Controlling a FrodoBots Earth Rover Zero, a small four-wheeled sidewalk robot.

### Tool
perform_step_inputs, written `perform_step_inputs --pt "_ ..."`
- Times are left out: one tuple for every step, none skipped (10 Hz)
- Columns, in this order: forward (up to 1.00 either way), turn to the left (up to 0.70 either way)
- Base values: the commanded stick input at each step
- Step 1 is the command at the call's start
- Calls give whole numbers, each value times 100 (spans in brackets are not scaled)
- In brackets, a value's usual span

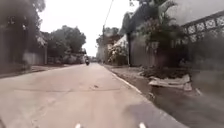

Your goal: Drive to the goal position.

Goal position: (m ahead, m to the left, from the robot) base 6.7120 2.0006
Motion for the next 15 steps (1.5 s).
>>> perform_step_inputs --pt "85 0" --pt "85 0" --pt "85 0" --pt "85 0" --pt "85 0" --pt "85 0" --pt "85 0" --pt "85 0" --pt "85 0" --pt "85 0" --pt "85 0" --pt "85 0" --pt "85 0" --pt "85 0" --pt "85 0"
